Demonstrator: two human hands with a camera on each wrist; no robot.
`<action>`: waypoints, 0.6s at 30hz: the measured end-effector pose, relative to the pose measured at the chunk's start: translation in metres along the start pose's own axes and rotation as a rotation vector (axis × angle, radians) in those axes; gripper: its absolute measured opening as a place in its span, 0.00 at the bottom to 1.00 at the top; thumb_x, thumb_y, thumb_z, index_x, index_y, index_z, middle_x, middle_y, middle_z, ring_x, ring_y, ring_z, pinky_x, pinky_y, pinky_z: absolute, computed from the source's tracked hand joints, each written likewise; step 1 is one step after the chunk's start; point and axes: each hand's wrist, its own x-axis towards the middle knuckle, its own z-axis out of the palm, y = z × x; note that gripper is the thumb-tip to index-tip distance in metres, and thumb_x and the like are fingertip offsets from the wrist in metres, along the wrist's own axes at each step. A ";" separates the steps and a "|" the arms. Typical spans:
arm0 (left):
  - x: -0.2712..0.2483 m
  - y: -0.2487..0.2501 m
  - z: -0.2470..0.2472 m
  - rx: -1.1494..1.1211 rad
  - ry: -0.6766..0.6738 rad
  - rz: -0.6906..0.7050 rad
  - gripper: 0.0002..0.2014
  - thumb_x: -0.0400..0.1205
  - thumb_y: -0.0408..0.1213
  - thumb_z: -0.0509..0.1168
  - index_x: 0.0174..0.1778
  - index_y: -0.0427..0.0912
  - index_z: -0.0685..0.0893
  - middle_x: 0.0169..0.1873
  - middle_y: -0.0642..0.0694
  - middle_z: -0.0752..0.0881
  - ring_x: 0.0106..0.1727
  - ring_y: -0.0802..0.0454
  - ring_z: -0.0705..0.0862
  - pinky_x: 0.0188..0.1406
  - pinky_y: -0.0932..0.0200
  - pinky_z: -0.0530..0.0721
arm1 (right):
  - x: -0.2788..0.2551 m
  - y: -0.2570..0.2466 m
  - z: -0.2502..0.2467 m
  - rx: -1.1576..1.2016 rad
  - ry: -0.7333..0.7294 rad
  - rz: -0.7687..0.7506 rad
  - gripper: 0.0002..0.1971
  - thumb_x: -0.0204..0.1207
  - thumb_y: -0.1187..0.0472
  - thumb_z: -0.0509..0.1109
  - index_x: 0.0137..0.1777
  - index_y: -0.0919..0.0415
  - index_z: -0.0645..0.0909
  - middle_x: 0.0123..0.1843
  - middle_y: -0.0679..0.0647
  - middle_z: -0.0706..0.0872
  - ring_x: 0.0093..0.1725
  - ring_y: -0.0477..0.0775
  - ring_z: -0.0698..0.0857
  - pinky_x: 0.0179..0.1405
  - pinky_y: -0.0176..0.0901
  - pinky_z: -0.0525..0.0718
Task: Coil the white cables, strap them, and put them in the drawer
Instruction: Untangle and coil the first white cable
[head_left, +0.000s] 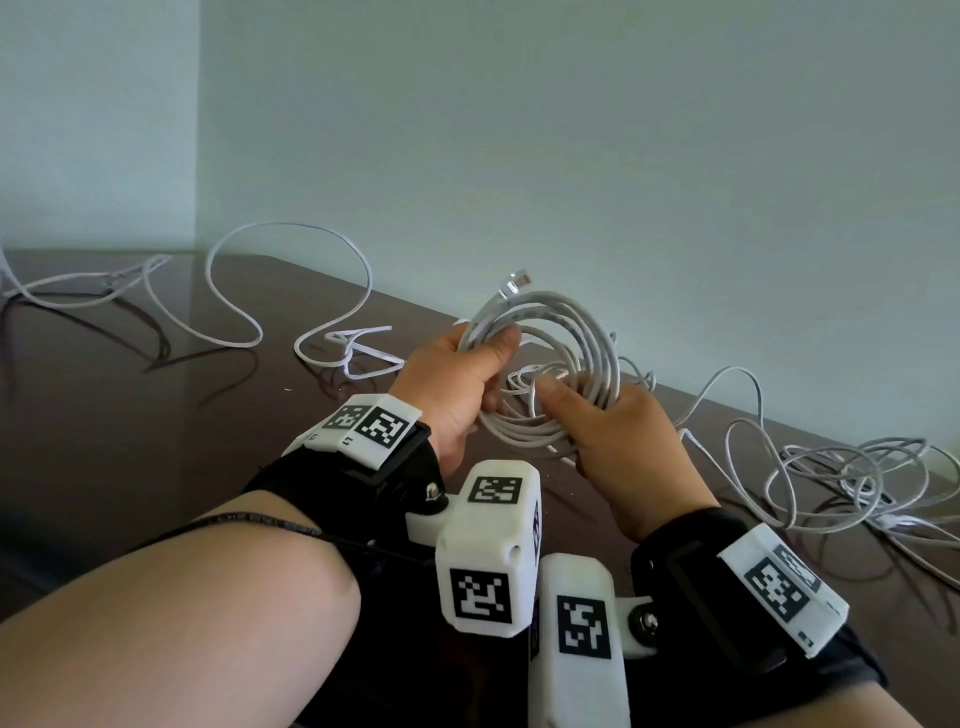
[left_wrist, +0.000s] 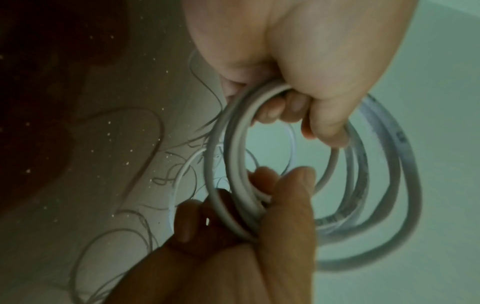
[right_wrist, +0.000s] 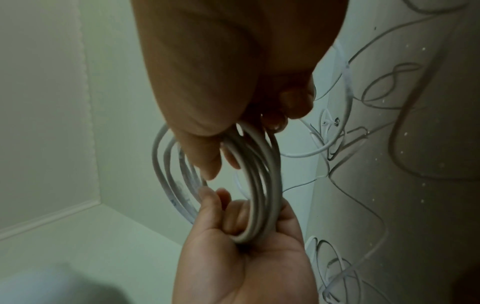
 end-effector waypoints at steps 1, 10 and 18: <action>0.000 0.000 -0.001 0.049 0.025 0.031 0.09 0.79 0.41 0.70 0.34 0.46 0.80 0.15 0.56 0.72 0.19 0.55 0.67 0.26 0.59 0.68 | 0.000 -0.001 -0.001 0.034 0.002 -0.006 0.17 0.74 0.51 0.72 0.39 0.68 0.82 0.29 0.57 0.79 0.27 0.49 0.74 0.28 0.39 0.73; -0.006 0.001 -0.001 0.499 -0.049 0.204 0.13 0.81 0.44 0.65 0.42 0.36 0.82 0.24 0.48 0.73 0.27 0.49 0.70 0.33 0.52 0.71 | -0.003 -0.012 -0.009 -0.012 0.114 -0.154 0.31 0.66 0.51 0.77 0.64 0.37 0.65 0.49 0.43 0.81 0.39 0.37 0.83 0.44 0.36 0.80; -0.009 0.002 0.000 0.683 -0.181 0.255 0.11 0.82 0.42 0.66 0.33 0.53 0.77 0.23 0.56 0.76 0.22 0.64 0.73 0.26 0.68 0.67 | 0.000 -0.009 -0.014 -0.544 0.039 -0.434 0.31 0.67 0.58 0.75 0.70 0.42 0.73 0.60 0.41 0.79 0.59 0.46 0.74 0.61 0.33 0.69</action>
